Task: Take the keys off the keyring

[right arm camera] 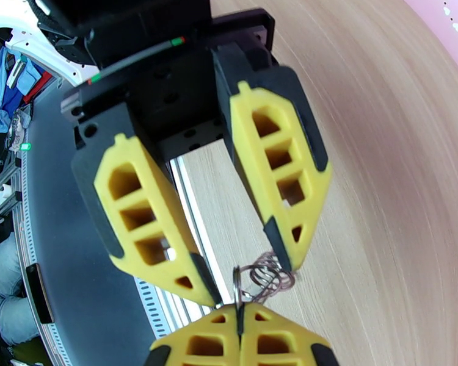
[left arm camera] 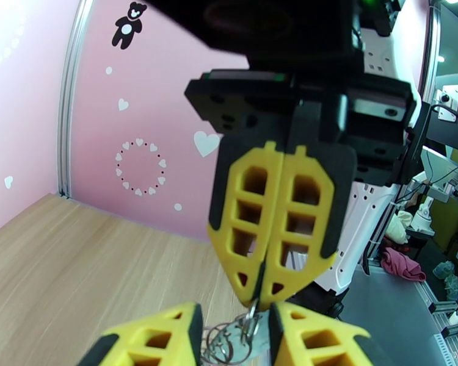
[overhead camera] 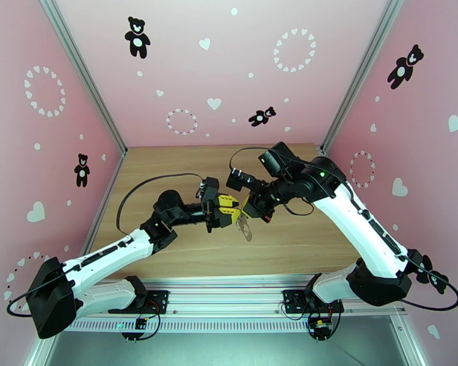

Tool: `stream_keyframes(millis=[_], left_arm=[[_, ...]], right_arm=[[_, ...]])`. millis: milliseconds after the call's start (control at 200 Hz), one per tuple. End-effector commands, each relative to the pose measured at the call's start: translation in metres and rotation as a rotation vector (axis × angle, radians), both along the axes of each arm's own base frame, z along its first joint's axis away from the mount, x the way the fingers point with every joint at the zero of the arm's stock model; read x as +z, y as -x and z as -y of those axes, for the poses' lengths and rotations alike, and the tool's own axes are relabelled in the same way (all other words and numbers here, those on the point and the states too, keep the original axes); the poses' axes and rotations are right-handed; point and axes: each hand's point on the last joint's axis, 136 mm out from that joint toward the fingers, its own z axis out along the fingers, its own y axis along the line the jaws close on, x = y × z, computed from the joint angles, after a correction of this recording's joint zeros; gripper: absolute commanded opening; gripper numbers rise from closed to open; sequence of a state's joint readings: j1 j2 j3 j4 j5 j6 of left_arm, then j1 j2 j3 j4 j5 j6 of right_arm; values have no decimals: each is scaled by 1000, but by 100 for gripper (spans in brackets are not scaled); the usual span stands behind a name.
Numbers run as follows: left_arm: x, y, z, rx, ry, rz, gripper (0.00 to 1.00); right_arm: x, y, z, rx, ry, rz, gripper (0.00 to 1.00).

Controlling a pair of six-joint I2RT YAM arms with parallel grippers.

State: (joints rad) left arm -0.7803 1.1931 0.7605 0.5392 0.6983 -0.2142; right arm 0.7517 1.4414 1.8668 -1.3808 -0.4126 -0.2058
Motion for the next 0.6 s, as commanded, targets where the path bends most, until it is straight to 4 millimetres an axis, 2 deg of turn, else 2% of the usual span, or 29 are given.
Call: stream_keyframes(millis=[0,70,360,596], left_arm=[[11,3,2,-41,8,24,32],[11,4,2,-45,8,26,27],[5,6,1,-45,-19,28,22],[12,7,1,-54,-1,37,17]], right_arm=[[15,4,-3,26,-59,46,0],[16,4,-3,28,-65,52,0],[22,1,0,10,-76,101,0],[19,2,-1,20,-81,88,0]])
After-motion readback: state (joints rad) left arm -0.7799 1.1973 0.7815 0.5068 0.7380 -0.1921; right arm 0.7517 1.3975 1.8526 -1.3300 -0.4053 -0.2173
